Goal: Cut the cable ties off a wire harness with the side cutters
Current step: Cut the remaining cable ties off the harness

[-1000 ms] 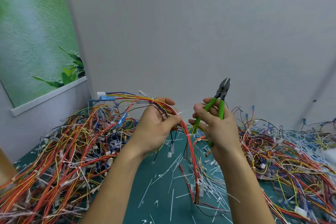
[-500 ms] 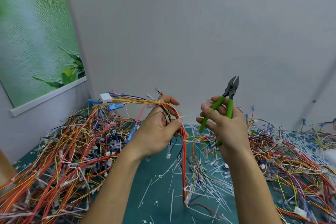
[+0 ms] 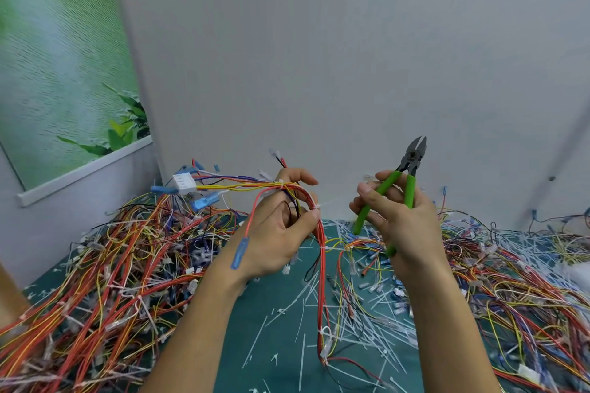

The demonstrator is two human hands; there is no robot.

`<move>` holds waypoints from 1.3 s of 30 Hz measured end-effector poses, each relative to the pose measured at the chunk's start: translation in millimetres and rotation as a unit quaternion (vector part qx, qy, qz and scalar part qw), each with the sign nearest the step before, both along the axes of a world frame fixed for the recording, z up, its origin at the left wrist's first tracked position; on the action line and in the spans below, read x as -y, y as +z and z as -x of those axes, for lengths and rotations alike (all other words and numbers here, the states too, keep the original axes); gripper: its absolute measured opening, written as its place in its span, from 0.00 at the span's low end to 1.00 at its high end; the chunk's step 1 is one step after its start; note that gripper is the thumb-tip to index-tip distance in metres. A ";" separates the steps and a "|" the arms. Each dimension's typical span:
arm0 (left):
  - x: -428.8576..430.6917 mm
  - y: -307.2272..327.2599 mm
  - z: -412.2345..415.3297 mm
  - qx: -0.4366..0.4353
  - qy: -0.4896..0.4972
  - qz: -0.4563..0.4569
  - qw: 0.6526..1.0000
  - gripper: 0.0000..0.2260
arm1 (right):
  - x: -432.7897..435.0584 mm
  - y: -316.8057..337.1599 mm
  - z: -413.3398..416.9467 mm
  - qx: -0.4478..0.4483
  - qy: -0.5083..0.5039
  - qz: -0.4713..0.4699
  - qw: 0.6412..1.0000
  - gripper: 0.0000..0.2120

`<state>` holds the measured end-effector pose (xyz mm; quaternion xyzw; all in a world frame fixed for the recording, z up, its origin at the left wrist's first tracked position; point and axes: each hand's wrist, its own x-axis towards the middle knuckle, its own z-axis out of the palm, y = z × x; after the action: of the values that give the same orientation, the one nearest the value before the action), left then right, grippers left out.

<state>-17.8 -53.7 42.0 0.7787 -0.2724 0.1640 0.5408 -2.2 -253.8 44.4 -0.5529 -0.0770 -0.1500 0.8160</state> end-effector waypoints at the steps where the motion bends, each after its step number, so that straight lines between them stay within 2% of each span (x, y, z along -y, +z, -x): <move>1: -0.5 0.6 0.4 0.006 0.005 -0.008 1.000 0.09 | 0.6 0.3 -0.2 0.000 -0.001 0.000 1.000 0.10; 5: -3.4 2.8 0.9 0.008 0.019 -0.012 1.000 0.15 | 2.9 0.0 -0.6 0.008 0.001 0.001 1.000 0.10; 11: -11.2 3.9 0.5 0.004 0.034 -0.006 0.999 0.12 | 10.8 1.1 -0.4 0.002 0.028 0.013 1.000 0.10; 15: -15.1 8.5 2.4 -0.004 0.046 0.003 0.999 0.13 | 17.1 5.0 7.0 -0.035 0.094 0.120 0.988 0.14; 19: -14.1 11.9 5.2 -0.031 0.033 0.043 0.998 0.14 | 20.7 6.9 20.9 -0.072 0.222 0.299 0.925 0.08; 23: -15.8 11.2 5.2 -0.046 0.015 0.055 0.997 0.13 | 19.9 12.6 28.9 -0.060 0.242 0.441 0.862 0.08; 30: -17.6 12.6 8.4 -0.049 0.002 0.039 0.998 0.14 | 14.2 14.7 31.4 -0.070 0.222 0.472 0.850 0.11; 39: -16.0 14.2 10.5 -0.057 -0.012 0.035 0.998 0.15 | 12.2 12.8 29.1 -0.060 0.208 0.486 0.847 0.09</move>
<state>-28.3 -37.7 56.2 0.7641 -0.2451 0.1222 0.5840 -31.3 -266.0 57.2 -0.8576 -0.2037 0.1130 0.4586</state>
